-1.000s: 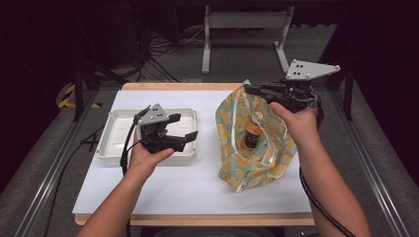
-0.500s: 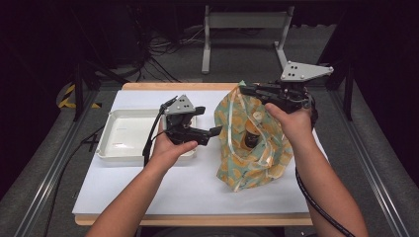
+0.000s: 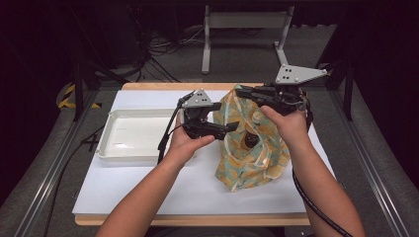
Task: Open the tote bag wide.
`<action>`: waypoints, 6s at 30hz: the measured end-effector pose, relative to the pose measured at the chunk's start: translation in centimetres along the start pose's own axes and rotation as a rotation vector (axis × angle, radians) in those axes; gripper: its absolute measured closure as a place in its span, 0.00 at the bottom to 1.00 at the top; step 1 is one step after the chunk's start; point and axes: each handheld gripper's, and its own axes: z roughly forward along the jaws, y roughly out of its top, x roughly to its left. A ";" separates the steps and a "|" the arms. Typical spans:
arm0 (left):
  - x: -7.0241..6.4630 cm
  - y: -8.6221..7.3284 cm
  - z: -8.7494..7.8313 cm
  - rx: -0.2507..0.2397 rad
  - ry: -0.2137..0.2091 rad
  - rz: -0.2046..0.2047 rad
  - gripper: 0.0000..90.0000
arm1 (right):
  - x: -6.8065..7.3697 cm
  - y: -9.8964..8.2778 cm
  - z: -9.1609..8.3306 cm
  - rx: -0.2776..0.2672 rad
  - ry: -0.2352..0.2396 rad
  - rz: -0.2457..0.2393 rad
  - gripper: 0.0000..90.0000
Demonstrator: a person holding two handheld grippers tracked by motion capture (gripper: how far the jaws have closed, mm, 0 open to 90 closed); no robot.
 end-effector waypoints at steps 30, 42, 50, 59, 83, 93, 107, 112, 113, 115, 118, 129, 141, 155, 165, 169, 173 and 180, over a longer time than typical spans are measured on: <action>-0.2 0.1 2.4 -0.001 -0.015 -0.016 0.79 | 0.4 -1.1 0.9 -0.010 0.025 0.019 0.98; -0.3 0.2 2.1 0.008 -0.030 -0.007 0.99 | 0.4 -1.3 0.6 -0.011 0.024 0.019 0.97; 0.0 0.2 1.6 -0.004 -0.018 -0.005 0.99 | 0.3 -1.5 -0.4 -0.015 0.012 0.020 0.92; 0.5 0.3 0.9 -0.024 -0.009 -0.021 0.99 | 0.8 -1.7 -3.0 -0.010 -0.011 0.015 0.78; 1.4 0.3 -0.2 -0.040 0.010 -0.041 0.99 | 0.8 -9.1 -10.6 0.106 -0.249 0.098 0.32; 1.5 0.4 -0.3 -0.048 0.001 -0.047 0.99 | 0.9 -12.7 -9.3 0.160 -0.226 0.171 0.27; 1.8 0.3 -0.6 -0.051 -0.004 -0.053 0.99 | 0.5 -15.4 -8.2 0.210 -0.242 0.217 0.43; 1.9 0.3 -0.5 -0.054 -0.004 -0.055 0.99 | 0.4 -15.0 -8.7 0.204 -0.249 0.198 0.70; 1.9 0.3 -0.5 -0.055 -0.004 -0.058 0.99 | 0.4 -14.9 -8.9 0.202 -0.252 0.194 0.77; 1.9 0.3 -0.5 -0.053 -0.004 -0.055 0.99 | 0.3 -14.7 -9.4 0.187 -0.255 0.194 0.87; 1.9 0.3 -0.5 -0.053 -0.002 -0.055 0.99 | 0.3 -14.2 -9.8 0.168 -0.254 0.183 0.97; 2.5 0.9 -0.3 -0.045 0.030 -0.037 0.99 | 0.0 -12.1 -11.1 0.128 -0.259 0.164 0.99; 4.6 1.8 0.7 -0.009 0.075 -0.076 0.99 | -1.7 -10.4 -11.1 0.137 -0.287 0.188 0.99; 7.6 1.7 3.0 0.012 0.087 -0.174 0.98 | -4.6 -9.6 -10.1 0.193 -0.340 0.219 0.99; 8.4 0.7 4.4 0.085 0.117 -0.180 0.98 | -6.2 -11.1 -9.6 0.240 -0.347 0.268 0.99; 8.7 0.2 4.9 0.102 0.126 -0.174 0.98 | -6.5 -11.5 -9.4 0.257 -0.352 0.281 0.99; 8.9 -0.6 5.2 0.109 0.123 -0.195 0.98 | -6.8 -12.1 -9.1 0.270 -0.347 0.294 0.99; 9.2 -1.8 5.8 0.131 0.132 -0.215 0.98 | -7.0 -13.4 -8.6 0.292 -0.342 0.322 0.99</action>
